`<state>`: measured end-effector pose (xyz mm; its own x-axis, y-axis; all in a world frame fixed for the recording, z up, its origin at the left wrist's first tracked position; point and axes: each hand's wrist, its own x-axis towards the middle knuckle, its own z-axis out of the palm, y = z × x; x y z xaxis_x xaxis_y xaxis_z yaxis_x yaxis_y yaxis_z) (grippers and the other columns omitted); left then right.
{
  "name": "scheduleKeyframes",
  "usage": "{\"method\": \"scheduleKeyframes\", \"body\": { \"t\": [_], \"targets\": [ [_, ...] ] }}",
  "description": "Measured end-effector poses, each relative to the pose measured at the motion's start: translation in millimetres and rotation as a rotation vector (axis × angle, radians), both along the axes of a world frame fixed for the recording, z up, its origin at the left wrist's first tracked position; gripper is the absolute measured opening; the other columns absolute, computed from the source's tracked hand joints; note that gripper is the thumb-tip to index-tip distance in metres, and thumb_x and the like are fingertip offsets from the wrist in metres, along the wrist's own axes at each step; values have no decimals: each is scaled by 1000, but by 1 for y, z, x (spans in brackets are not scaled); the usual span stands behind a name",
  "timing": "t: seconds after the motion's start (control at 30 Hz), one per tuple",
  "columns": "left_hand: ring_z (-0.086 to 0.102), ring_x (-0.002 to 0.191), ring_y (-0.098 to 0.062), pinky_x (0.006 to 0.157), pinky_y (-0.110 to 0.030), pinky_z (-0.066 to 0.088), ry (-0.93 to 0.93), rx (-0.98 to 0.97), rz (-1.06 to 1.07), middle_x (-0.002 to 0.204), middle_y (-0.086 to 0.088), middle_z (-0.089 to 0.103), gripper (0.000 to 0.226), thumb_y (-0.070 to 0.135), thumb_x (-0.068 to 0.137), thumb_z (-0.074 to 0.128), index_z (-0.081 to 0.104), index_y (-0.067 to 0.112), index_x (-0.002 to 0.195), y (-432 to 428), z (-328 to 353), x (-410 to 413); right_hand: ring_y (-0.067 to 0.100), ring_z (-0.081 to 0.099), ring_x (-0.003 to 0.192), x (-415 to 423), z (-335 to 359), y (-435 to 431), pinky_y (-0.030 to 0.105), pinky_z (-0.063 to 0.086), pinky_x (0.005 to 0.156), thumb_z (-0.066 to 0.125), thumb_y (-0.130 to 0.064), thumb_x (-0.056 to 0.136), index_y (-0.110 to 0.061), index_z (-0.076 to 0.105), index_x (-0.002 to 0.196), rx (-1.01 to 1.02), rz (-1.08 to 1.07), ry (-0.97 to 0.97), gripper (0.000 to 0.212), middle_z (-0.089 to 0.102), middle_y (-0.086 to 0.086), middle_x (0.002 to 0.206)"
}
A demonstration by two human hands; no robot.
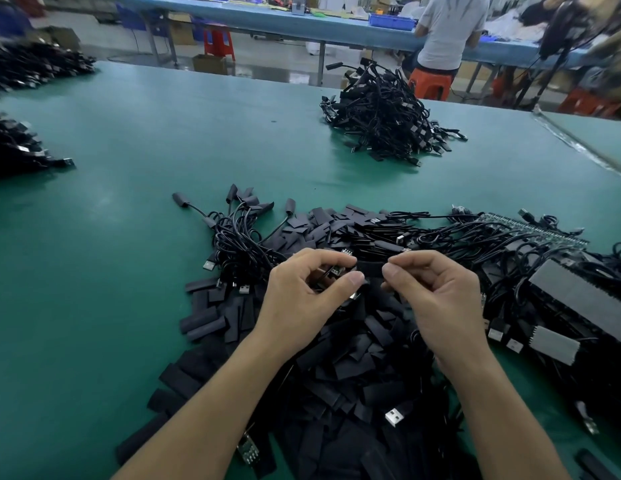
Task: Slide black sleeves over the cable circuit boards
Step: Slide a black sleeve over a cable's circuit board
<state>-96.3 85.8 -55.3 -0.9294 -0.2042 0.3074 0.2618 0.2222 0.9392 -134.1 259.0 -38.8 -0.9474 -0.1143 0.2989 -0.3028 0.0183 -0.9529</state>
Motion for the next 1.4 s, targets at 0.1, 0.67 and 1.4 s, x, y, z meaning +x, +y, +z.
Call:
{"method": "scheduleKeyframes", "body": {
  "t": [0.1, 0.67, 1.4],
  "targets": [
    [64, 72, -9, 68, -24, 50, -11, -5, 9, 83, 7, 70, 9, 24, 87, 77, 72, 31, 86, 0, -1, -1, 18, 72, 71, 1, 0, 0, 23, 56, 68, 76, -9, 84, -26, 73, 85, 37, 45, 14, 17, 74, 3, 79],
    [60, 73, -2, 68, -12, 44, -2, -67, -16, 78, 11, 66, 15, 12, 88, 74, 73, 24, 79, -1, 0, -2, 0, 66, 89, 4, -5, -8, 10, 47, 77, 83, -5, 74, -19, 76, 102, 399, 5, 393, 32, 69, -11, 95],
    [70, 78, -9, 72, -19, 53, -34, 74, -61, 90, 5, 74, 20, 7, 89, 73, 69, 22, 100, -3, -4, -5, 2, 69, 84, -3, -9, 2, 15, 51, 73, 82, -18, 78, -31, 77, 97, 303, -26, 99, 24, 72, -19, 92]
  ]
}}
